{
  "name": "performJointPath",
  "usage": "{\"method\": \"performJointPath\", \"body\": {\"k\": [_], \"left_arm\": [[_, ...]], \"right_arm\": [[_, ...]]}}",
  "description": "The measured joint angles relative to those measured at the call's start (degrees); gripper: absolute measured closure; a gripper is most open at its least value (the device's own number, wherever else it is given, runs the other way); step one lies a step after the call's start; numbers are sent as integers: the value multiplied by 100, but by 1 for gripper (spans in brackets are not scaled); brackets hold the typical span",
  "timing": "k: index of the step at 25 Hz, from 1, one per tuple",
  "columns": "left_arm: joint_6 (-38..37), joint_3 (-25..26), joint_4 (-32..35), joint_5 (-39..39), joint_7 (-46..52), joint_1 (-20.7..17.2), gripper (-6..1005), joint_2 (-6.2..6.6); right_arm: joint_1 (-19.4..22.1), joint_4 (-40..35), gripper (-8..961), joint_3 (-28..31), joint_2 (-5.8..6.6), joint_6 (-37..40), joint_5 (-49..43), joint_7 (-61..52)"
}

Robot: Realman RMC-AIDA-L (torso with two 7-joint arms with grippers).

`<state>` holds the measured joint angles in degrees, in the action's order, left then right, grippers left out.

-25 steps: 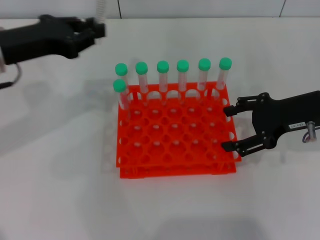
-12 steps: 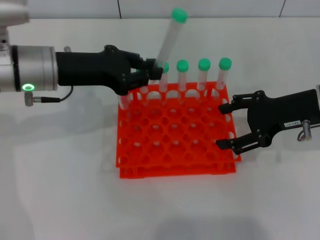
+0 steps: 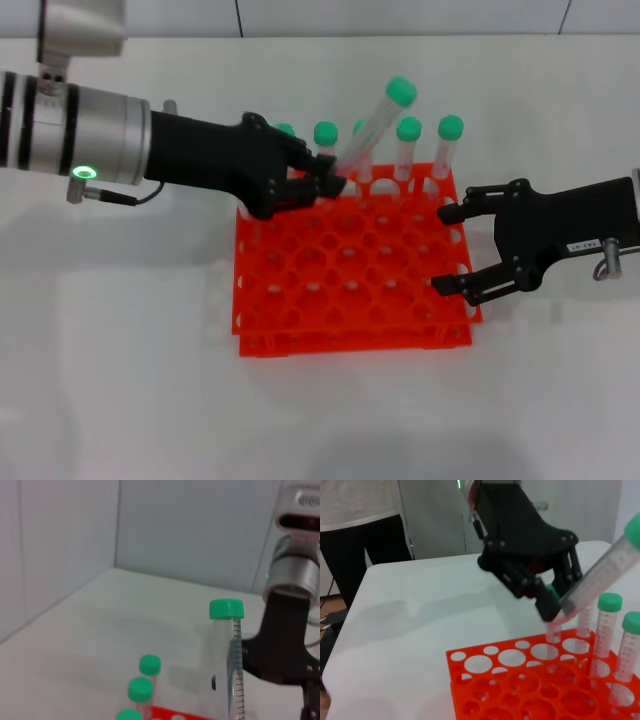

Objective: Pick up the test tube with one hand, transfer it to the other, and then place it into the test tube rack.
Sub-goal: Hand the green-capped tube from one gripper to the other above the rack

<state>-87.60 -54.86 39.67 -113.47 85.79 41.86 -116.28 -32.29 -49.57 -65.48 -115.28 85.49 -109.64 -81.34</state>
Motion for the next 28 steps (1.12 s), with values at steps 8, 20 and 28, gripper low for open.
{"method": "performJointPath", "body": {"k": [8, 20, 28], "left_arm": [[344, -139, -54, -331, -12, 105, 777, -88], [391, -122, -65, -303, -337, 45, 771, -166], [398, -103, -65, -297, -448, -3, 767, -210]], "right_arm": [[5, 38, 80, -3, -3, -10, 30, 45], [4, 67, 81, 1, -3, -15, 99, 57], [4, 71, 81, 5, -3, -87, 201, 54]]}}
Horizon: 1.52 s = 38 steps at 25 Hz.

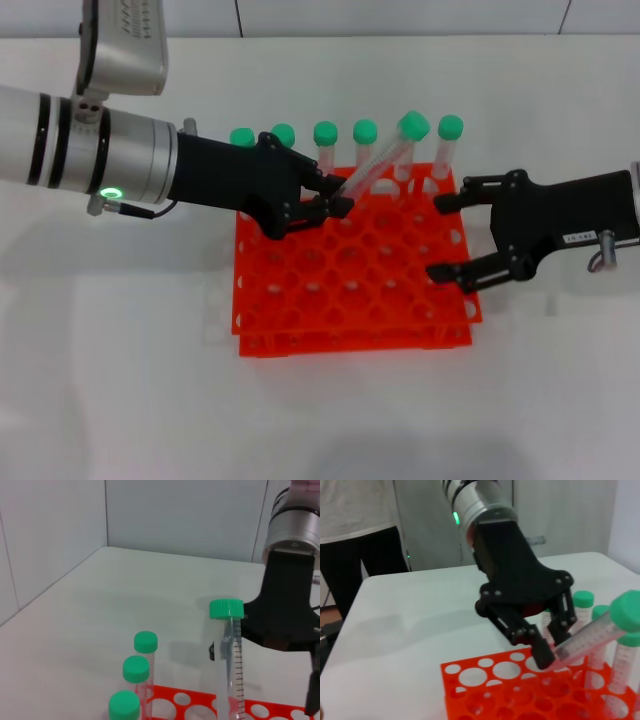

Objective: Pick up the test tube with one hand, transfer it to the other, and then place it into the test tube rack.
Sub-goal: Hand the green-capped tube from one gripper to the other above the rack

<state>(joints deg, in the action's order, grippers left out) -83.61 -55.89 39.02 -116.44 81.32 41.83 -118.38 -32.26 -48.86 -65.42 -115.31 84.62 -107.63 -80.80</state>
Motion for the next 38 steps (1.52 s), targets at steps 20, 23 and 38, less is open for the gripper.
{"method": "performJointPath", "body": {"k": [20, 23, 38], "left_arm": [[126, 0, 1, 8, -2, -39, 757, -36], [146, 4, 1, 8, -2, -29, 756, -36], [268, -17, 1, 69, -2, 1, 748, -45]], "right_arm": [[8, 33, 80, 639, 34, -329, 725, -607], [-20, 26, 80, 666, 70, -229, 748, -902], [-87, 336, 80, 757, 7, 0, 1432, -1335]]}}
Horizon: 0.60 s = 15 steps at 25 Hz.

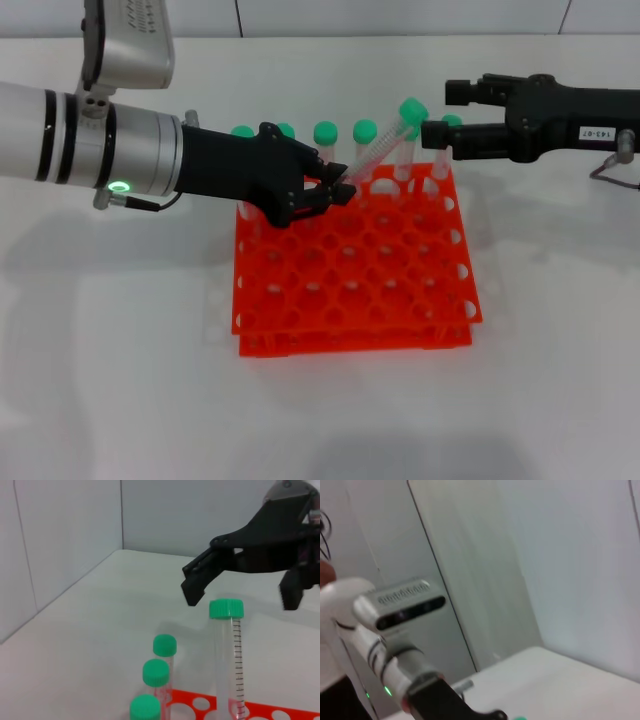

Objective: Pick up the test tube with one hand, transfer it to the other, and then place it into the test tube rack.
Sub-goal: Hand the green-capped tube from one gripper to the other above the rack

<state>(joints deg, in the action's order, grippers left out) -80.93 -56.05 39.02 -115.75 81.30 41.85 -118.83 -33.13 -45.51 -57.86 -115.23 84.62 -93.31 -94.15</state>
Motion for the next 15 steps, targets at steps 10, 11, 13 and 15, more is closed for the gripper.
{"method": "performJointPath", "body": {"k": [10, 11, 13, 15], "left_arm": [[26, -19, 0, 97, 0, 17, 743, -9], [26, -20, 0, 97, 0, 19, 742, -12], [26, -20, 0, 103, 0, 23, 741, -16], [26, -20, 0, 127, 0, 31, 740, -19]], "right_arm": [[-279, 1264, 83, -11, -63, 14, 798, 909], [-281, 1385, 84, -21, -73, 11, 931, 1024], [-282, 1524, 92, -68, -77, 10, 1141, 1173], [-282, 1688, 100, -160, -78, 6, 1403, 1352]]}}
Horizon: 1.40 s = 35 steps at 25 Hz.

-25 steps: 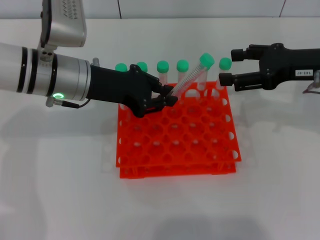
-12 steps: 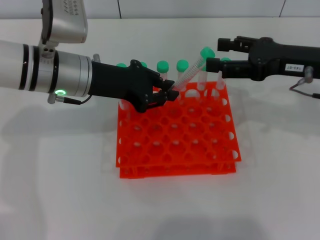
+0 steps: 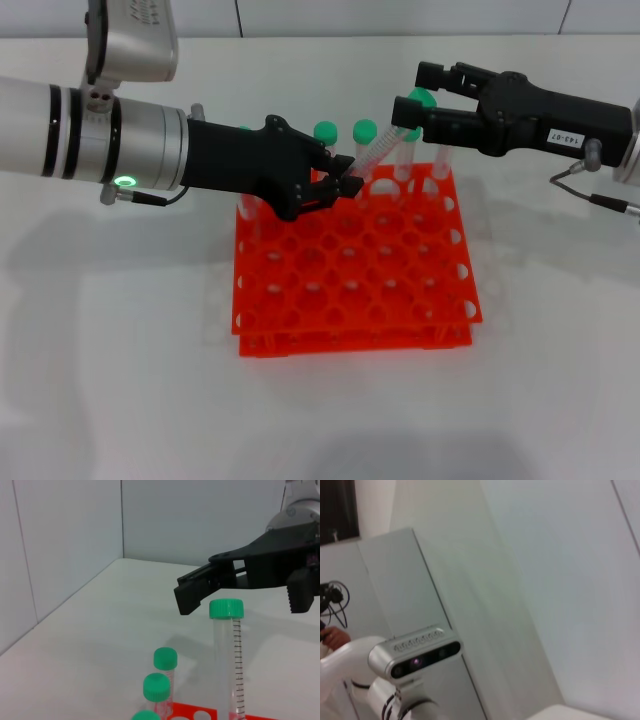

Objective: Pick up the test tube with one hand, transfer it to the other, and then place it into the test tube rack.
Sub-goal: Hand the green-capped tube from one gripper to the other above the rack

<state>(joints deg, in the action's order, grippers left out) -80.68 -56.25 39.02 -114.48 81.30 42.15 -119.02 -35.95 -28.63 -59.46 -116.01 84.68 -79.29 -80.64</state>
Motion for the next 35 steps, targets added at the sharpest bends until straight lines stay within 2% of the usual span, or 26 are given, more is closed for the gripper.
{"method": "performJointPath", "body": {"k": [9, 19, 27, 35], "left_arm": [[76, 0, 0, 32, 0, 22, 736, 2], [79, 0, 0, 32, 0, 60, 731, 2], [80, 0, 0, 32, -37, 64, 727, 0], [88, 0, 0, 31, -61, 65, 723, -7]], "right_arm": [[26, 660, 137, -166, -17, 21, 756, 669], [-32, 891, 171, -321, -17, -24, 925, 821], [-105, 1149, 190, -1032, -17, -114, 1820, 1201], [-89, 1164, 208, -1186, -17, -229, 1958, 1248]]}}
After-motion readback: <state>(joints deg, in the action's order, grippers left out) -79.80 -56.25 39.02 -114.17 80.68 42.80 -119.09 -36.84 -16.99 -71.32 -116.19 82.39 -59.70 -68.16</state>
